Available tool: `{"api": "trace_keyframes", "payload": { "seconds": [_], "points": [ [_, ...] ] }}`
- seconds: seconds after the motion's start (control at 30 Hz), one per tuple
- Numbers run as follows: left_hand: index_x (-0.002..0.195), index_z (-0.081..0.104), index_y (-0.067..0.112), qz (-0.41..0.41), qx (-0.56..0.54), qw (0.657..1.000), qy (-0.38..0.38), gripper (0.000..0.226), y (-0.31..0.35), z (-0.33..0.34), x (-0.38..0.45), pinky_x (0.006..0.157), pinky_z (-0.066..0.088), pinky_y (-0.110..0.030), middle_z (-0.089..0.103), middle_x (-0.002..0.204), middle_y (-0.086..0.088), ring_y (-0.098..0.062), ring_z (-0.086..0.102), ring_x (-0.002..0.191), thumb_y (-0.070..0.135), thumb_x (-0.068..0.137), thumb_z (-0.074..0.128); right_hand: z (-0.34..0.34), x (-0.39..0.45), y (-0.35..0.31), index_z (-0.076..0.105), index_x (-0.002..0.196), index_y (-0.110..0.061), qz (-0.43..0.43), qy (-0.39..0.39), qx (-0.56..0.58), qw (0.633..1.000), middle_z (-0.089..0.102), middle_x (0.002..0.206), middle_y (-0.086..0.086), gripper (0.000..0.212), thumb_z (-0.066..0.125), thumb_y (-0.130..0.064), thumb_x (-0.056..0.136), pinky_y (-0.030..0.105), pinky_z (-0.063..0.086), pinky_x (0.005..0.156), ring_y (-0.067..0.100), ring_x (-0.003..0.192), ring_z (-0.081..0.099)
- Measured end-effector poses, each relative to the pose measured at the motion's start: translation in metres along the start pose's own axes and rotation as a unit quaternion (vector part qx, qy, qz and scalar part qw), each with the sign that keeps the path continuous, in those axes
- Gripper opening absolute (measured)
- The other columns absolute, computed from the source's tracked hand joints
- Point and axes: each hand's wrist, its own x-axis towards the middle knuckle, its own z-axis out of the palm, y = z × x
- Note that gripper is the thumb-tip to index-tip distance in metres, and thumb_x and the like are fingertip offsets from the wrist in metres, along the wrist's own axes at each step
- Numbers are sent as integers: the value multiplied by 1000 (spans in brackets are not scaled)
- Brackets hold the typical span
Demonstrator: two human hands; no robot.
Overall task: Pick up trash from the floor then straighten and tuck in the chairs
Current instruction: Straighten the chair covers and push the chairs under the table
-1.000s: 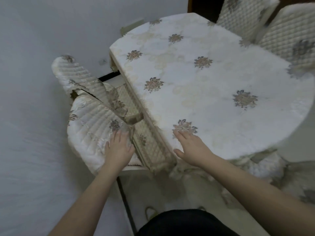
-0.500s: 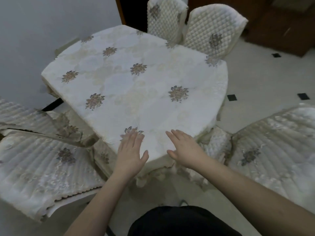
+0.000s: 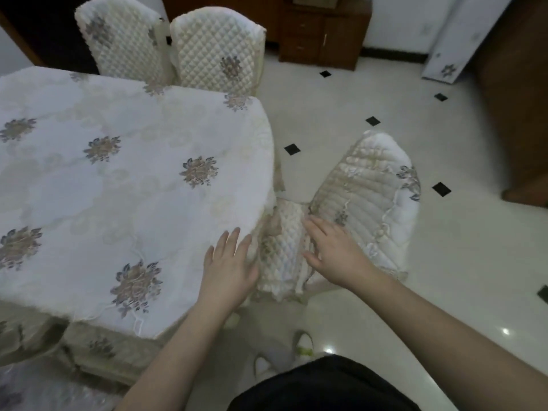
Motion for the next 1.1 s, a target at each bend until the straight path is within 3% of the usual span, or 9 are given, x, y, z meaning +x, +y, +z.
{"api": "trace_keyframes", "payload": {
  "seconds": [0.17, 0.3, 0.43, 0.53, 0.63, 0.77, 0.9, 1.03, 1.1],
  "points": [
    [133, 51, 16, 56, 16, 998, 2, 63, 42, 6, 18, 102, 39, -53, 48, 143, -10, -32, 43, 133, 43, 77, 43, -12, -15, 35, 26, 148, -19, 29, 46, -6, 998, 30, 153, 5, 63, 44, -43, 92, 41, 17, 116, 23, 143, 20],
    [139, 46, 21, 78, 19, 997, 8, 68, 77, 5, 31, 110, 29, -48, 40, 149, -8, -28, 34, 139, 54, 81, 34, -27, -14, 72, 40, 141, -15, 31, 106, -20, 994, 40, 147, 9, 58, 47, -40, 89, 45, 17, 114, 30, 141, 26],
    [146, 33, 24, 94, 25, 995, 17, 68, 121, 5, 47, 116, 15, -42, 26, 157, -3, -22, 19, 145, 56, 86, 27, -43, -6, 121, 32, 146, -20, 31, 112, -13, 993, 31, 152, 4, 58, 47, -39, 94, 39, 7, 116, 24, 144, 16],
    [146, 32, 24, 58, 36, 998, 13, 63, 154, 17, 61, 116, 12, -43, 25, 157, -2, -22, 19, 145, 53, 90, 36, -52, -2, 161, 26, 147, -24, 10, 104, 3, 995, 25, 155, 2, 58, 45, -40, 95, 39, 3, 117, 21, 146, 10],
    [146, 31, 25, 6, 56, 998, 15, 67, 197, 27, 72, 115, 16, -45, 25, 157, -2, -23, 19, 145, 56, 86, 26, -61, -1, 199, 27, 148, -24, -26, 91, 16, 995, 25, 156, 0, 57, 44, -39, 95, 39, 4, 117, 20, 146, 10],
    [140, 43, 22, -38, 34, 998, 46, 67, 265, 33, 80, 111, 25, -47, 37, 152, -5, -26, 31, 140, 57, 86, 26, -71, 1, 251, 39, 142, -21, -87, 92, 33, 991, 37, 150, 2, 53, 47, -33, 91, 42, 17, 116, 22, 143, 22],
    [140, 44, 21, -62, 14, 996, 67, 65, 309, 45, 82, 109, 29, -45, 40, 150, -4, -25, 35, 138, 57, 88, 28, -84, 11, 288, 52, 132, -16, -126, 94, 51, 986, 50, 140, 3, 54, 33, -32, 84, 47, 29, 111, 26, 136, 36],
    [150, 23, 27, -122, -6, 992, 3, 81, 318, 58, 87, 116, 16, -40, 24, 157, 3, -16, 16, 145, 68, 82, 7, -93, 40, 309, 37, 144, -18, -138, 47, 29, 989, 34, 151, 4, 58, 41, -24, 86, 41, 13, 116, 24, 143, 21],
    [150, 24, 28, -136, -11, 991, 8, 81, 316, 62, 91, 117, 15, -39, 25, 157, 5, -14, 14, 145, 68, 81, 6, -95, 57, 314, 26, 148, -21, -145, 18, 25, 989, 24, 156, 2, 65, 46, -22, 86, 39, 8, 117, 22, 145, 11]
  ]
}}
